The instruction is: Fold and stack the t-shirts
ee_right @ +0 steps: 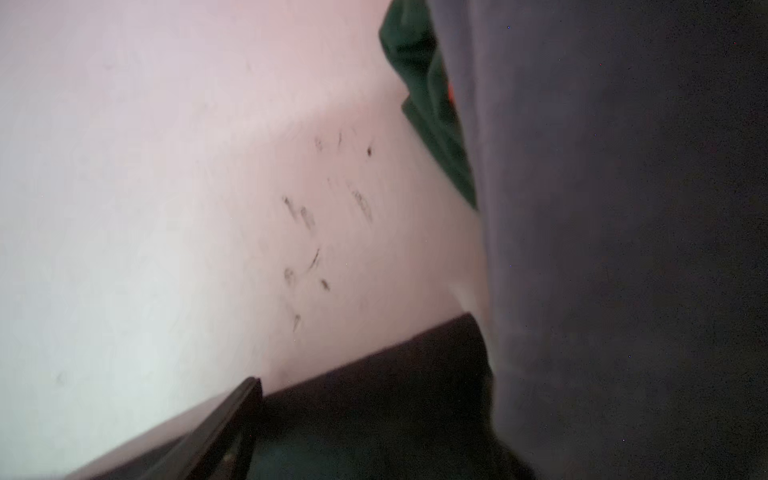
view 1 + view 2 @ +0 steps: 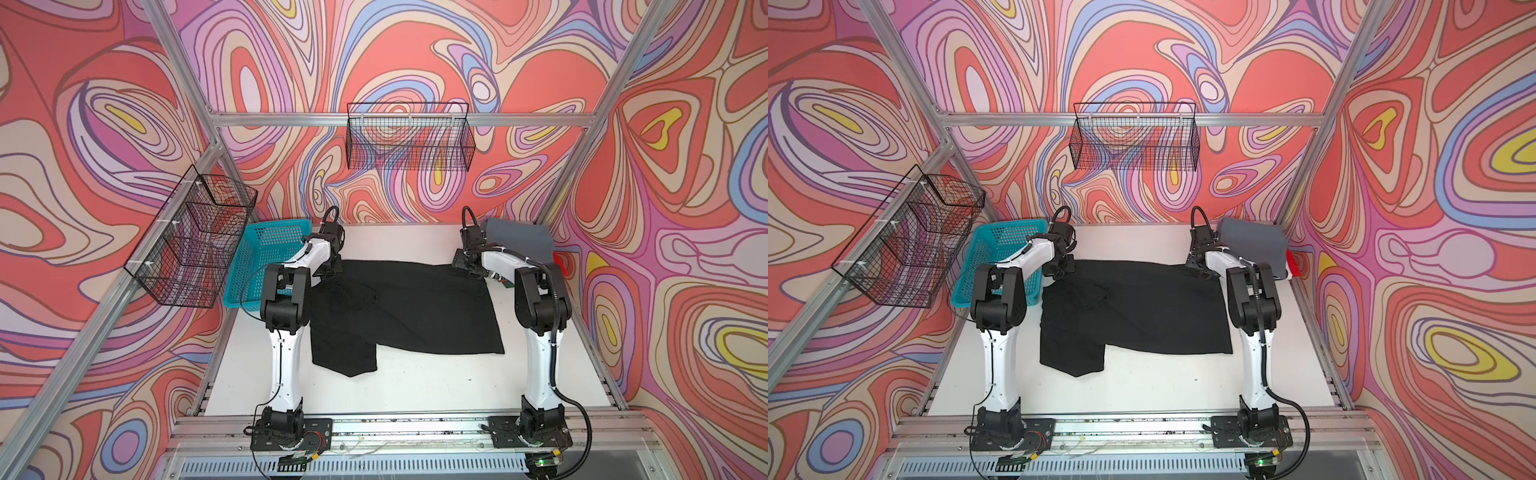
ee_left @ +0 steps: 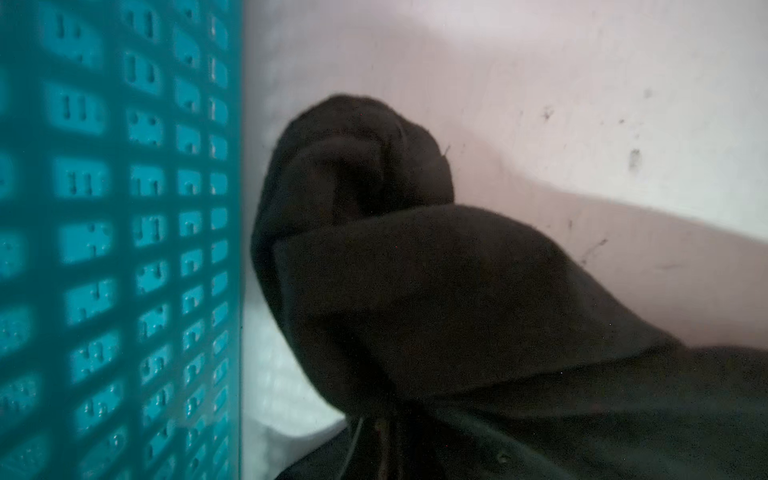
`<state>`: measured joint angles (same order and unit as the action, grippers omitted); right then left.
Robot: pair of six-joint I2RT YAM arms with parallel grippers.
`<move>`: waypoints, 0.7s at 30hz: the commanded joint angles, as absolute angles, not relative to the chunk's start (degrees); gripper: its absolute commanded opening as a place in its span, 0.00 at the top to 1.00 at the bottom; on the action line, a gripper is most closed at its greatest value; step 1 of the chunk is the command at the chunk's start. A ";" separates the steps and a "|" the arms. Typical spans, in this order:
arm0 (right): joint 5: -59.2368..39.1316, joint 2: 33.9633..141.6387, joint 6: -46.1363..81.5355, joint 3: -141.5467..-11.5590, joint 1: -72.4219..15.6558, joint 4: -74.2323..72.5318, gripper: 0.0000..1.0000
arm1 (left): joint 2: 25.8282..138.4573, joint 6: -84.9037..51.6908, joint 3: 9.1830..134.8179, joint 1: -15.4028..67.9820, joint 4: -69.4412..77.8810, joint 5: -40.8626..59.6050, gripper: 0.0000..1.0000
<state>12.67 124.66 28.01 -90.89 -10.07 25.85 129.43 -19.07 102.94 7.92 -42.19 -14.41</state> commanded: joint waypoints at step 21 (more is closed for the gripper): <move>15.45 113.01 31.86 -71.11 -9.96 26.42 0.20 | 125.25 -18.46 101.26 7.73 -43.68 -12.71 1.00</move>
